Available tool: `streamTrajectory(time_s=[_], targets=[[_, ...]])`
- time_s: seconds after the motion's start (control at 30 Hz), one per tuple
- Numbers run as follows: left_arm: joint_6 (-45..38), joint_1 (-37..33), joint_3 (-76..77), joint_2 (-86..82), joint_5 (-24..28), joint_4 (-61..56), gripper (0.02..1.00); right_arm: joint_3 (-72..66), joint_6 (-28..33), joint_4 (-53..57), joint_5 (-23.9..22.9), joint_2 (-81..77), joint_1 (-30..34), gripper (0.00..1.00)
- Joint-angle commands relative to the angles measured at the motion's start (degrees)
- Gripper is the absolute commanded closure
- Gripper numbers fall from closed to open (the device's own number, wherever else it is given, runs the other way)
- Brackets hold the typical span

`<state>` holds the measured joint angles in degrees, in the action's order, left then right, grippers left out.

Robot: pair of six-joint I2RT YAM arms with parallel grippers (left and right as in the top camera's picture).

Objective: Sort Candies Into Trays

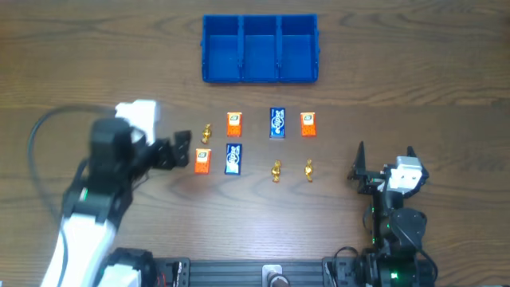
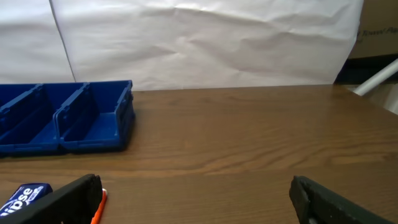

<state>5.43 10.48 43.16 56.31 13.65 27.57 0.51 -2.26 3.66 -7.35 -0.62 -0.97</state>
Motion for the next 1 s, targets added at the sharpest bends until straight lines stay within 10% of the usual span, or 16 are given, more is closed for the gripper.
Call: streamTrajectory(time_s=[0.03, 1.0], targets=[[-0.8, 4.8, 8.0, 18.1, -1.4, 1.8, 0.02, -0.1, 0.9, 0.3, -0.1, 0.4, 0.3, 0.003], [10.3, 12.0, 10.7, 41.4, -9.8, 10.3, 0.064, -0.1, 0.9, 0.3, -0.1, 0.4, 0.3, 0.003]])
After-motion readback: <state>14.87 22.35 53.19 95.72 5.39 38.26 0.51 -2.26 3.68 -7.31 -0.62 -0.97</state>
